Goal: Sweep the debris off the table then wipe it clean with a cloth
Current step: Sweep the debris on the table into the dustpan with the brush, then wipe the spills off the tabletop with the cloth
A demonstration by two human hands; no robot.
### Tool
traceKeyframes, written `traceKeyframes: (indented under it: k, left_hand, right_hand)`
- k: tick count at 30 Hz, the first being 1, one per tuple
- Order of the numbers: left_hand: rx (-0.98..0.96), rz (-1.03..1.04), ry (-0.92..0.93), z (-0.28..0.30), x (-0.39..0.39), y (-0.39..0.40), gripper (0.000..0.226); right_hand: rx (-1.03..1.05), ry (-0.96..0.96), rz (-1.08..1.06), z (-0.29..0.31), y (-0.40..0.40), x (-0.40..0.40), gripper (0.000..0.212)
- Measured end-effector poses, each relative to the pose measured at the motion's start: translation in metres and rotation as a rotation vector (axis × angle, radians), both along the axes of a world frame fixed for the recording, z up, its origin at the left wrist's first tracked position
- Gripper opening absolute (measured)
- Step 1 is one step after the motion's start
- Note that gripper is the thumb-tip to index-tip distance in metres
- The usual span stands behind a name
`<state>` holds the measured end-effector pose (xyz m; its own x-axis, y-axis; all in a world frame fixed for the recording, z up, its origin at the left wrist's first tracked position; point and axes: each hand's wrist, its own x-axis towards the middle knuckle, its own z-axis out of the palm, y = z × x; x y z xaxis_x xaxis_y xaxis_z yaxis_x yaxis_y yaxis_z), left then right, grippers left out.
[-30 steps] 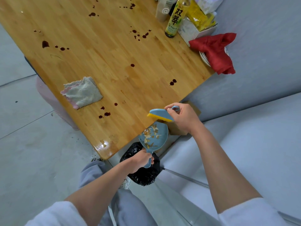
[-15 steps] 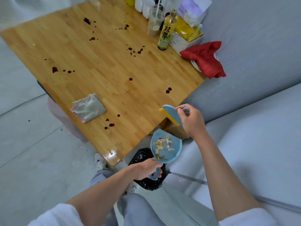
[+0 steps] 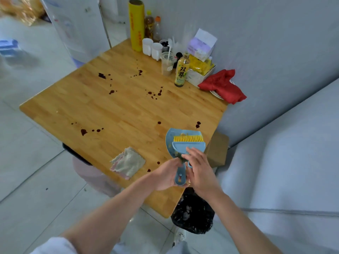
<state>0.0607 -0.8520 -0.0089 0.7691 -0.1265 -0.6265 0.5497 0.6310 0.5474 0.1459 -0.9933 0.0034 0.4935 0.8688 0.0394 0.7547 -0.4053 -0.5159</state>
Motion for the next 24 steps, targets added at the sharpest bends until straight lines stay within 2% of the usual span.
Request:
traceKeyframes:
  k: [2,5,10,13,16,17,19,21,24]
  left_hand:
    - [-0.040,-0.012,-0.004,0.008,-0.015,0.024,0.036]
    - [-0.030,-0.061,-0.060,0.020,-0.036,0.055,0.036]
    - [0.006,-0.151,-0.111,0.032,-0.050,0.079,0.038]
    - [0.050,-0.170,-0.065,0.027,-0.056,0.089,0.036]
    - [0.170,-0.244,0.000,0.016,-0.057,0.098,0.014]
    - [0.193,-0.232,0.000,0.005,-0.055,0.102,0.005]
    - [0.250,-0.220,0.026,0.003,-0.055,0.103,0.015]
    - [0.218,-0.240,0.005,0.006,-0.054,0.099,0.014]
    - [0.206,-0.266,-0.034,0.008,-0.050,0.092,0.013]
  right_hand:
    - [-0.032,0.022,-0.034,-0.001,0.019,-0.026,0.050]
    - [-0.024,0.052,-0.120,0.002,0.052,-0.065,0.043]
    - [-0.014,0.206,-0.245,0.021,0.083,-0.103,0.058]
    - [-0.050,0.238,-0.273,0.023,0.089,-0.112,0.070]
    - [-0.037,0.349,-0.287,0.024,0.089,-0.113,0.080]
    - [0.029,0.394,-0.345,0.025,0.089,-0.113,0.079]
    - [0.213,0.352,-0.588,0.024,0.087,-0.107,0.068]
    - [0.251,0.352,-0.844,0.021,0.082,-0.093,0.059]
    - [0.143,0.732,-0.935,0.011,0.077,-0.078,0.044]
